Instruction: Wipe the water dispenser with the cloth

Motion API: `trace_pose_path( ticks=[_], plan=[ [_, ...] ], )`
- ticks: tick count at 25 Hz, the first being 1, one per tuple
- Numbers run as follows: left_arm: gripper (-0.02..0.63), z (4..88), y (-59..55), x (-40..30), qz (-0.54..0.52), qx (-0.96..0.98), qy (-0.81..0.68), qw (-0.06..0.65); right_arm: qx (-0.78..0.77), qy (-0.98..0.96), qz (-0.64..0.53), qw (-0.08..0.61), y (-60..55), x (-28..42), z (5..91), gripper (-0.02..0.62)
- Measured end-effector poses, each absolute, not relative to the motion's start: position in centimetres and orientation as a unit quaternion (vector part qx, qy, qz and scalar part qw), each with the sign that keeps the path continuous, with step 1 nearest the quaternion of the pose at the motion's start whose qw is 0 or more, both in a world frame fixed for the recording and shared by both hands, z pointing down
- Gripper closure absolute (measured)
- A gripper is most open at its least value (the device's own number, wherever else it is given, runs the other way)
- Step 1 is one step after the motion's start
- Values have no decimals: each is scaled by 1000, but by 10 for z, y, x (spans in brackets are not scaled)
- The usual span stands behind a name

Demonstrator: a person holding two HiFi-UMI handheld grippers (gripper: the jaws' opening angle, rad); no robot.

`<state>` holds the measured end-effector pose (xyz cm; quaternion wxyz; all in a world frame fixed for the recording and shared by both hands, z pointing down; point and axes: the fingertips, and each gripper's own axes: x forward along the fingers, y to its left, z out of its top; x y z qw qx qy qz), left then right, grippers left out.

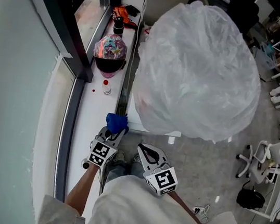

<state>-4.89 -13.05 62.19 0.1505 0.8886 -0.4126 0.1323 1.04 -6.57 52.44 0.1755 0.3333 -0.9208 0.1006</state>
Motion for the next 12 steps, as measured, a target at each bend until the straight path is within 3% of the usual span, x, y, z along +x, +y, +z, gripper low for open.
trace_pose_path(
  ticks=[12],
  plan=[
    [548, 611, -253, -81, 135, 881, -435, 125, 343, -915, 105, 182, -70, 12, 525, 580]
  ],
)
